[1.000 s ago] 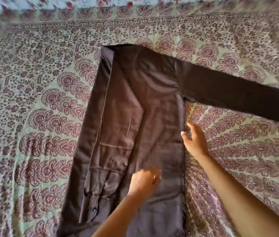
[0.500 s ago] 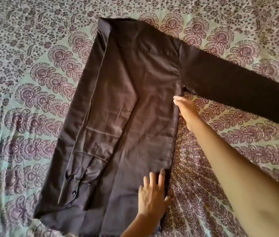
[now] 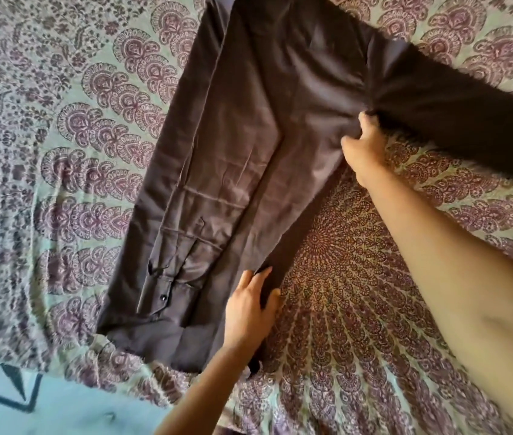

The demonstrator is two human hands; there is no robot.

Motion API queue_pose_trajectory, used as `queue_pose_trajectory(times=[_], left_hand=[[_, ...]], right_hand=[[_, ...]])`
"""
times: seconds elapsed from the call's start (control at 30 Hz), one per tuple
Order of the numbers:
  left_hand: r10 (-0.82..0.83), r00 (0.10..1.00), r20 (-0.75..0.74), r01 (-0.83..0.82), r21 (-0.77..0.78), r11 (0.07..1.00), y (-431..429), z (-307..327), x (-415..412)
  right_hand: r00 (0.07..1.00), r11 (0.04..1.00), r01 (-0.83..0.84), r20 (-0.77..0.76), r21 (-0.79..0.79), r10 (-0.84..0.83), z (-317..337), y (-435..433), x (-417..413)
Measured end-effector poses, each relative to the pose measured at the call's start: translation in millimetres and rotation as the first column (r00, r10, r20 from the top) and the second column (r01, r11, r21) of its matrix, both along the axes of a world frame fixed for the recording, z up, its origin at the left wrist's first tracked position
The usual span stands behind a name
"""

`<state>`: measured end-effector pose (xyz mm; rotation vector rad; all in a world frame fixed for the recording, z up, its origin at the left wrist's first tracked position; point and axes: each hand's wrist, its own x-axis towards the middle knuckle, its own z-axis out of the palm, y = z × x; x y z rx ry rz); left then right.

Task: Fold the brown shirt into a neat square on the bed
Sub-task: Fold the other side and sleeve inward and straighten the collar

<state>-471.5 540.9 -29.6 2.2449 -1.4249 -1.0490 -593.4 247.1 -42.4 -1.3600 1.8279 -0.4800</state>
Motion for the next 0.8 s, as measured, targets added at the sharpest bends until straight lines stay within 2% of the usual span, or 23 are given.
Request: queue_pose_trajectory(times=[0.13, 0.27, 0.37, 0.43, 0.57, 0.67, 0.8], left_hand=[[-0.067, 0.992, -0.109, 0.059, -0.078, 0.995, 17.3, 5.1, 18.7], [0.023, 0.991, -0.131, -0.038, -0.110, 0.993, 42.7, 10.7, 38.2], [0.201, 0.968, -0.149, -0.214, -0.082, 0.973, 58.5, 2.6, 59.3], [0.273, 0.953, -0.130, -0.274, 0.005, 0.962, 64.7, -5.3, 72.2], [0.261, 0.965, -0.035, -0.254, 0.140, 0.957, 71.7, -12.9, 89.6], [0.248, 0.967, -0.056, -0.240, 0.114, 0.964, 74.3, -13.9, 97.8], [0.215, 0.969, -0.123, -0.209, 0.064, 0.976, 79.1, -16.5, 103.7]], right_hand=[[0.967, 0.980, -0.182, -0.199, -0.086, 0.162, 12.1, 1.5, 30.0], [0.897, 0.928, -0.362, -0.304, -0.084, 0.322, 25.3, 6.7, 82.6], [0.834, 0.867, -0.499, -0.264, 0.014, 0.484, 27.5, 19.0, 128.0], [0.803, 0.823, -0.559, -0.183, 0.098, 0.567, 22.0, 30.2, 147.5], [0.747, 0.765, -0.615, -0.169, 0.192, 0.643, -2.3, 52.6, 150.4], [0.678, 0.726, -0.661, -0.265, 0.188, 0.686, -15.8, 60.9, 137.2], [0.663, 0.758, -0.647, -0.429, 0.084, 0.613, -18.3, 56.1, 119.0]])
